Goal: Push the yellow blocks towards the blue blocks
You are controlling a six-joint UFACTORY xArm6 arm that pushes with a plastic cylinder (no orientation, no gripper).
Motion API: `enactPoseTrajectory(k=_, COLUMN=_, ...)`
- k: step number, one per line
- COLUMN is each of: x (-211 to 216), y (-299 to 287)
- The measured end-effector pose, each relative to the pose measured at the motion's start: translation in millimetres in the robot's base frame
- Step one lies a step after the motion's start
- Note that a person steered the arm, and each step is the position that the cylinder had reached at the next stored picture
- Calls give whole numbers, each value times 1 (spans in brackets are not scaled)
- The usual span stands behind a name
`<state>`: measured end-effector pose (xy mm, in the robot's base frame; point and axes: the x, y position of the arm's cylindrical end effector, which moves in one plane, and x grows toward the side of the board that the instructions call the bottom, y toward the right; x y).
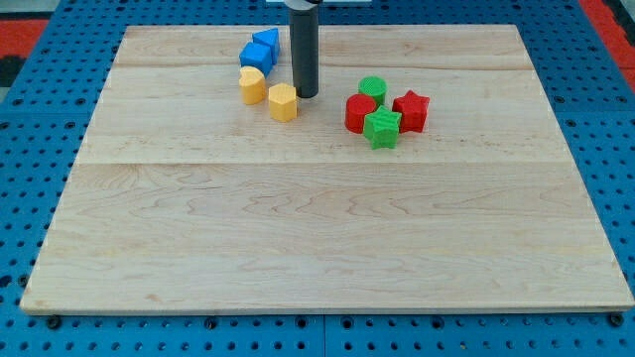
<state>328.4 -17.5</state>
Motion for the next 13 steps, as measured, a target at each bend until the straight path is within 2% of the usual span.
enactPoseTrajectory(k=2, x=40, y=29)
enactPoseTrajectory(k=3, x=46, y=36)
enactPoseTrajectory(k=6, x=26, y=-39)
enactPoseTrajectory(k=9, x=5, y=-61)
enactPoseTrajectory(k=11, x=-17, y=-65)
enactPoseTrajectory(k=12, x=-14, y=-60)
enactPoseTrajectory(k=13, x=-12, y=-16)
